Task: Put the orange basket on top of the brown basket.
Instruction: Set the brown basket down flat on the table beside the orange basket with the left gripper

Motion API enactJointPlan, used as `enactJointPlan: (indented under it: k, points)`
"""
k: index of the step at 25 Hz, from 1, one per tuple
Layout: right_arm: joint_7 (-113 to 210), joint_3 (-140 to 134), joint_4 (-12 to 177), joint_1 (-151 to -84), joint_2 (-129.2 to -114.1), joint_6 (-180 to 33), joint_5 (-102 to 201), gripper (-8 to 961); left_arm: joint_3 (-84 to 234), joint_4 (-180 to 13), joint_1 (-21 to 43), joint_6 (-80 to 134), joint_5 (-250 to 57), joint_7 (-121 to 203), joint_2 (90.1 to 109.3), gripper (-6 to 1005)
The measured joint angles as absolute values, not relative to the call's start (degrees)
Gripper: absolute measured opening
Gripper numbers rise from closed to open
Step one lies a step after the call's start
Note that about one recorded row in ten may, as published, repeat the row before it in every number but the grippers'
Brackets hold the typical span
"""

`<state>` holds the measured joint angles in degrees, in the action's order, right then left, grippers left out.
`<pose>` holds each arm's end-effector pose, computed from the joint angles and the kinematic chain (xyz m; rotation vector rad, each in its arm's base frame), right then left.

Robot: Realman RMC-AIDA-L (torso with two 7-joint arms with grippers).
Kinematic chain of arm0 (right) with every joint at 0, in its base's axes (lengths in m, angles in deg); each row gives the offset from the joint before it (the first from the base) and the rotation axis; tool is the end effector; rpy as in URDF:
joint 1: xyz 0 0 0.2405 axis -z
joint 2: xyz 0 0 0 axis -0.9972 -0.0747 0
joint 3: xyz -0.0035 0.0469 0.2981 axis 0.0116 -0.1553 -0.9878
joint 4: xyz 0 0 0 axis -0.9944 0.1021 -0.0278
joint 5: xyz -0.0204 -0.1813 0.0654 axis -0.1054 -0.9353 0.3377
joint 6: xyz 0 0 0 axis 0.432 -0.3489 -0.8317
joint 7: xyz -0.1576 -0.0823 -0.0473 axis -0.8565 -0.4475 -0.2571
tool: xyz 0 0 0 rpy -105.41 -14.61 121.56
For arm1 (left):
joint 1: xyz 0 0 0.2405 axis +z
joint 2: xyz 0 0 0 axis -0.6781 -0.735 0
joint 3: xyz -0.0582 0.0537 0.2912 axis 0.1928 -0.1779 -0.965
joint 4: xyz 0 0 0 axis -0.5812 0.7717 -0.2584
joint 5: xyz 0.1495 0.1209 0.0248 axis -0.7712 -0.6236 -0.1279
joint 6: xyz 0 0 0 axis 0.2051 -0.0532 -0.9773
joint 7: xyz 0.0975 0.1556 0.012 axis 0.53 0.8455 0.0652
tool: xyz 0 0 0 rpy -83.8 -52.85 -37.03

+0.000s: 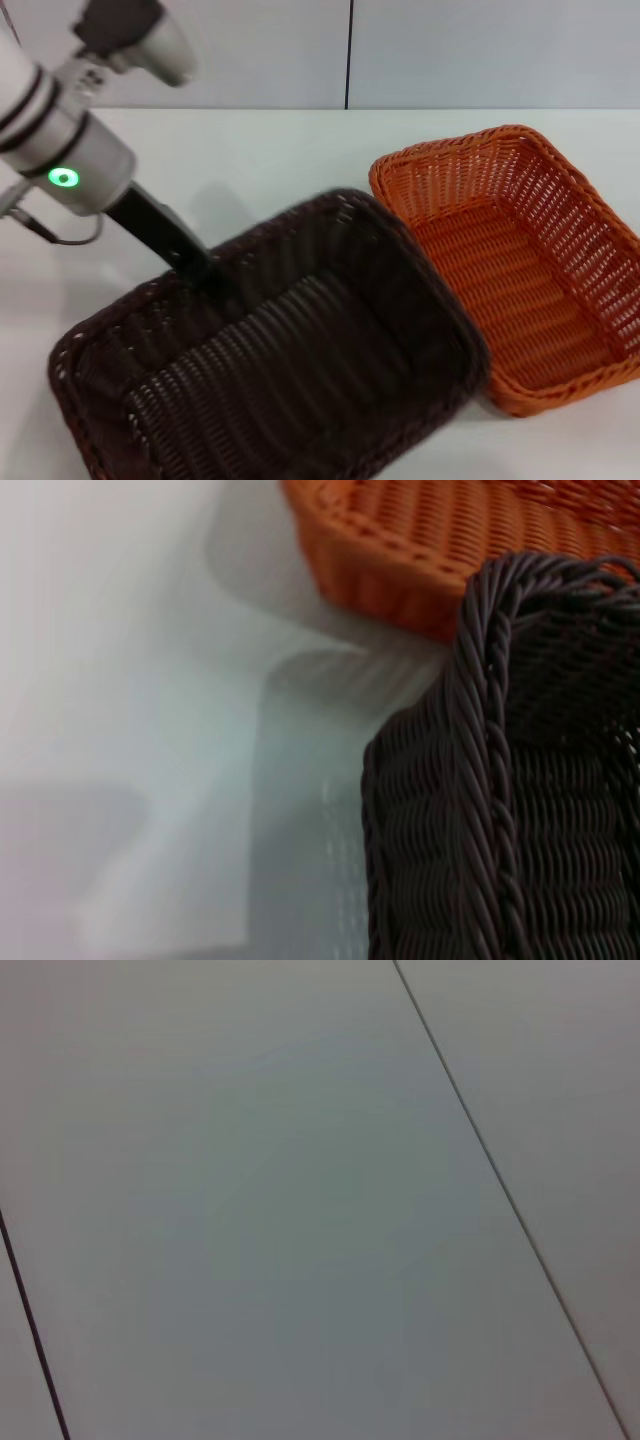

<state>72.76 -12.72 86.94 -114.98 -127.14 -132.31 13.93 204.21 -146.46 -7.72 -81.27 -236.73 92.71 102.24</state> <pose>0.4239 0.3790 0.1134 -0.8905 0.7176 0.8542 -0.2057 0.4070 -0.0290 -2.8009 -0.8659 0.4621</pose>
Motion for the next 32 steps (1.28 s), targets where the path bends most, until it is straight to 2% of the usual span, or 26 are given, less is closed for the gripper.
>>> enactJointPlan:
  k: [5, 11, 32]
  points:
    - [72.79, -12.72, 86.78, -114.84, -127.18, -132.29, 13.64, 664, 200.49, -139.76, -10.58, -77.36, -232.49, 96.26, 102.77, 156]
    - [72.6, -12.72, 85.96, -114.98, -127.18, -132.06, 13.55, 662, 198.99, -137.72, -11.05, -75.46, -224.16, 100.72, 102.82, 155]
    - [72.78, -12.73, 85.66, -115.5, -127.08, -131.91, 13.4, 657, 199.21, -131.82, -13.85, -70.31, -219.93, 105.43, 102.25, 162]
